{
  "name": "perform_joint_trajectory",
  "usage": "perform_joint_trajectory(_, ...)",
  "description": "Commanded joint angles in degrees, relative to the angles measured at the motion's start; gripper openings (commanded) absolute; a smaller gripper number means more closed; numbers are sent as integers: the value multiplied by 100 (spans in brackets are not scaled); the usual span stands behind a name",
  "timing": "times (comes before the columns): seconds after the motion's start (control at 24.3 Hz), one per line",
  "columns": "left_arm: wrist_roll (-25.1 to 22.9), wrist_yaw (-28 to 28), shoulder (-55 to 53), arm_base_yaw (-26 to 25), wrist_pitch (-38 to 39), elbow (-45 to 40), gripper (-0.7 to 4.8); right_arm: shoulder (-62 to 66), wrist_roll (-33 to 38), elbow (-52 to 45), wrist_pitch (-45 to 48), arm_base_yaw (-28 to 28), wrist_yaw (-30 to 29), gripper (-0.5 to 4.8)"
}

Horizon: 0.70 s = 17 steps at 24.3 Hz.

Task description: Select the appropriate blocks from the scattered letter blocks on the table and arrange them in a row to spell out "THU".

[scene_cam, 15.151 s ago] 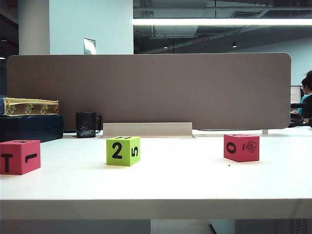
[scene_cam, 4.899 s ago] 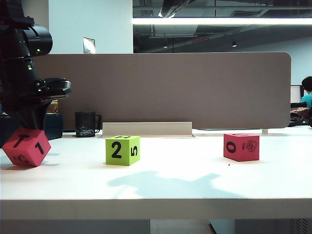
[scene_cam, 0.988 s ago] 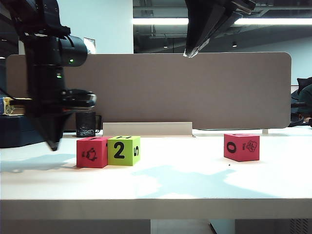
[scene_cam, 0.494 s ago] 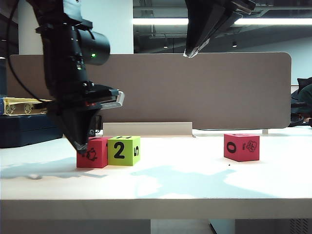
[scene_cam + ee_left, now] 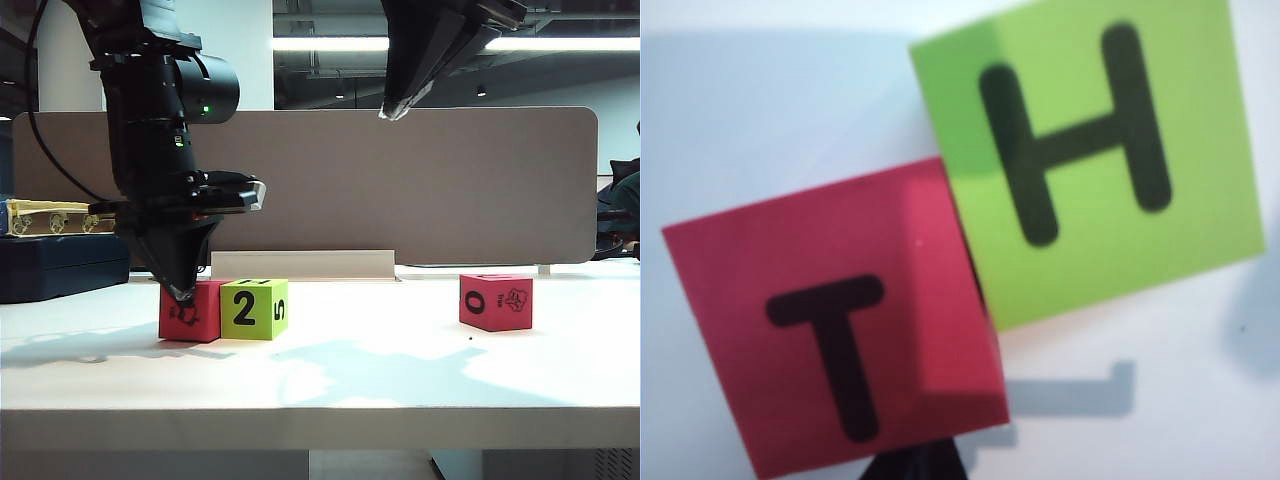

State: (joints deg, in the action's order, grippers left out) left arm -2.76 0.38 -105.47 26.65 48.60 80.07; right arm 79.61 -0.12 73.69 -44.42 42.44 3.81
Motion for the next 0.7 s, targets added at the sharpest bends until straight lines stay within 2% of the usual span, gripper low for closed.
perform_joint_trajectory(0.04, 20, -39, 26, 4, -166, 4, -6, -28, 11, 17, 79, 9, -7, -5)
perform_joint_trajectory(0.49, 17, 85, -2, 4, -297, 4, -6, -28, 11, 17, 98, 9, -7, -5)
perform_joint_trajectory(0.7, -28, 227, 28, 42, 254, 9, -6, -28, 11, 17, 94, 9, 13, -5)
